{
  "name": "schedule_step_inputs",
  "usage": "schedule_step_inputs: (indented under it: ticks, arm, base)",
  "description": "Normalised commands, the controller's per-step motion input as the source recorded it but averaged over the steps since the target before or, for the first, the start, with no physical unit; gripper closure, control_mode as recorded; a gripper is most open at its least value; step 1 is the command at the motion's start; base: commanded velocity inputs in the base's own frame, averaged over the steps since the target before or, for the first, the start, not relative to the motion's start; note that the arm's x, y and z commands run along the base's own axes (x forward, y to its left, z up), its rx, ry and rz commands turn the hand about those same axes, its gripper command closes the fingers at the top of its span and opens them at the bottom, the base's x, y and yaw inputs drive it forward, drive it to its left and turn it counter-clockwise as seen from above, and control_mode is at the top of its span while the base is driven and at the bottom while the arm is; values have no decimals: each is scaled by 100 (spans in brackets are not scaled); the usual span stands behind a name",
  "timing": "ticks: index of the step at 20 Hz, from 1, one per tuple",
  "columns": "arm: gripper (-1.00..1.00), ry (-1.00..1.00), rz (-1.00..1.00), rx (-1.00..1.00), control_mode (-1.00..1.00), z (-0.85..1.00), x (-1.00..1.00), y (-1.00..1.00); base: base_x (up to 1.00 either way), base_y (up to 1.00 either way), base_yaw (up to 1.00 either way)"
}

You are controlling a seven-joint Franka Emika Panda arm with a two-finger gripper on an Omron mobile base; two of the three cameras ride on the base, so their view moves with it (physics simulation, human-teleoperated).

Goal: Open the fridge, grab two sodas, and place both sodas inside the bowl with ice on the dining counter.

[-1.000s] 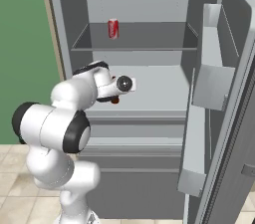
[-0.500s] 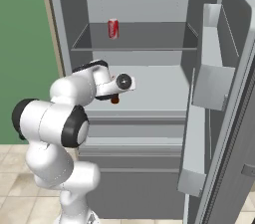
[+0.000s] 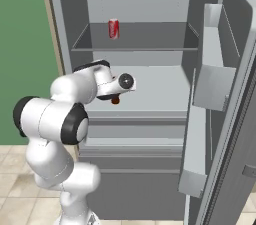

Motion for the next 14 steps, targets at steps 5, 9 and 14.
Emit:
schedule_step_inputs:
  ticks: [5,9,14]
  arm:
    - [-100,4,3,0,-100,-14,7,0]
    - [-100,3,3,0,-100,-7,11,0]
    - [100,2,3,0,-100,-5,8,3]
  base:
    - [0,0,0]
    - [0,0,0]
    - [0,0,0]
